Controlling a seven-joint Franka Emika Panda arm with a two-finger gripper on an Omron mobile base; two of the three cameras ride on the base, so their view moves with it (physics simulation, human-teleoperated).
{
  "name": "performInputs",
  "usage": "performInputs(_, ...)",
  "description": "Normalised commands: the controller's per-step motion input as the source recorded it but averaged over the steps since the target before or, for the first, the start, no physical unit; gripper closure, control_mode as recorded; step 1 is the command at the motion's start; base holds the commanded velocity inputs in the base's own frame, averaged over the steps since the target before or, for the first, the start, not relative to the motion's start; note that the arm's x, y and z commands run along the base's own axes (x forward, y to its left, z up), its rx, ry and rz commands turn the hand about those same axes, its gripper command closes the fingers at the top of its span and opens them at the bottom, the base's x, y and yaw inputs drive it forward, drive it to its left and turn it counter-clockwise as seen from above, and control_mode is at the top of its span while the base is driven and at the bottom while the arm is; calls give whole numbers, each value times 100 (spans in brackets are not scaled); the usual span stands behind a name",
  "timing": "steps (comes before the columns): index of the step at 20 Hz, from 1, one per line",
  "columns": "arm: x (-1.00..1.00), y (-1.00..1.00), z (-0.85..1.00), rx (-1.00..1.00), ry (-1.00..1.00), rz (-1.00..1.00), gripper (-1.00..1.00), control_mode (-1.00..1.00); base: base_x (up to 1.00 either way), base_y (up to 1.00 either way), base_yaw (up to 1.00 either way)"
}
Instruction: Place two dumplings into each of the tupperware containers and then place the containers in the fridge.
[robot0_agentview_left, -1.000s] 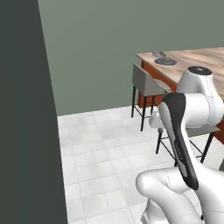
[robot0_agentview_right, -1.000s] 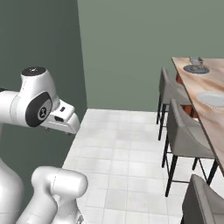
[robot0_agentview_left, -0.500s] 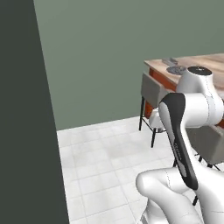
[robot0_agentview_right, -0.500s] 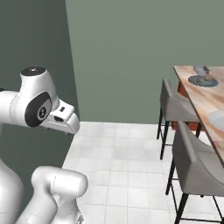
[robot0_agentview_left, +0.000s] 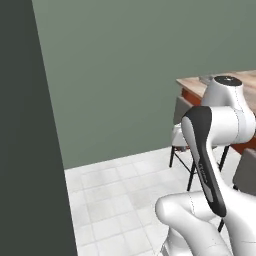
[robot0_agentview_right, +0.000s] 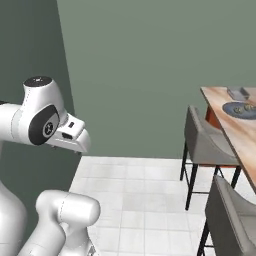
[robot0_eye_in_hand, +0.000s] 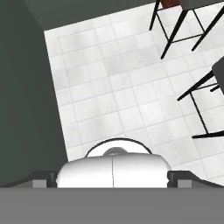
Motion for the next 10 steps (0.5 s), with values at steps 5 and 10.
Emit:
performInputs(5, 0, 0, 0, 0, 0, 0, -100, 100, 94, 31, -7)
performInputs(10, 0, 0, 0, 0, 0, 0, -100, 100, 89, 22, -6)
